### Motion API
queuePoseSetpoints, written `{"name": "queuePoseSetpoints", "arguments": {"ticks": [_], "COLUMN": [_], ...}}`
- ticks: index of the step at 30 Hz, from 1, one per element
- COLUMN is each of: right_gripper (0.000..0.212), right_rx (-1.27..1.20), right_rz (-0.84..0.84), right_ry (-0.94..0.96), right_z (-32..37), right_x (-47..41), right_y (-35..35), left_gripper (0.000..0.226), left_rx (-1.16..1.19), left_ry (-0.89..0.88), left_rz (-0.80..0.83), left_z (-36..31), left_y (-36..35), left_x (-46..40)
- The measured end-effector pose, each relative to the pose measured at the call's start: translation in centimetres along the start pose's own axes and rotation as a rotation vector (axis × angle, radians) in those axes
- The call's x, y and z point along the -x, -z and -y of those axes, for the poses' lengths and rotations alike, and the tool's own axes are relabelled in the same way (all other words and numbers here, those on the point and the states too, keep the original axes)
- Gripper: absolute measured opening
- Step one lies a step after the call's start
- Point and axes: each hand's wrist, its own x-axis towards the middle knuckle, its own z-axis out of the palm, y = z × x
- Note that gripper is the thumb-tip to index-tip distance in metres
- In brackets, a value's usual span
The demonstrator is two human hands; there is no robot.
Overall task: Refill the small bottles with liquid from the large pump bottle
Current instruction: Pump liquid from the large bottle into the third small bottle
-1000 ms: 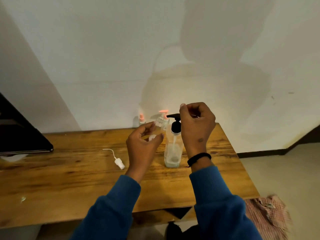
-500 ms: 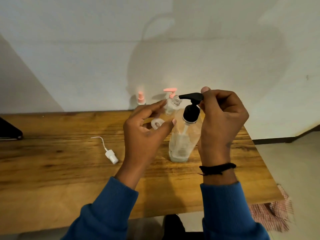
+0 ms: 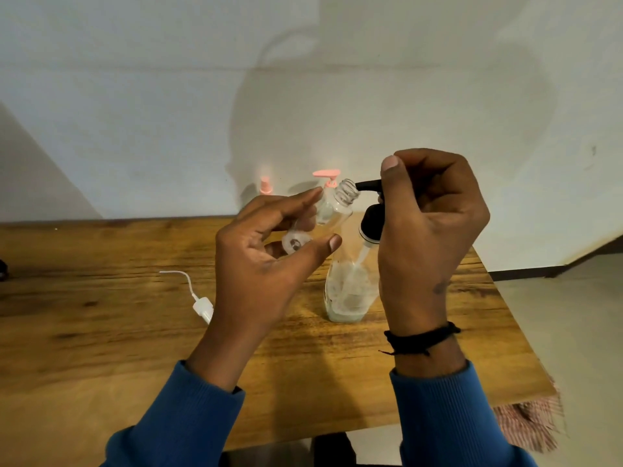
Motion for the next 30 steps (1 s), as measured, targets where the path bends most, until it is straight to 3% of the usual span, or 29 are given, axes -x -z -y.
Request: {"name": "queuePoseSetpoints", "arguments": {"ticks": [8, 15, 20, 30], "right_gripper": [0.010, 0.020, 0.035, 0.029], "right_rx": [-0.039, -0.056, 0.027, 0.172], "right_rz": [0.013, 0.093, 0.172, 0.226], "right_ry": [-0.048, -0.191, -0.110, 0.024], "right_z": [0.0, -0.1, -0.5, -1.2], "right_x": [-0.4, -1.8, -2.1, -2.0], "right_y": [-0.2, 0.2, 0.3, 0.0], "left_gripper": [0.050, 0.043, 0.043, 0.037], "left_rx": [0.001, 0.235, 0.335, 0.659], "left_ry": [-0.017, 0.076, 0.118, 0.419], "left_rz": [0.002, -0.075, -0.055, 0.077], "left_z": [-0.9, -1.1, -0.9, -0.7], "left_y": [0.2, 0.1, -0.1, 1.3], "left_x": [-0.2, -0.4, -0.4, -1.0]}}
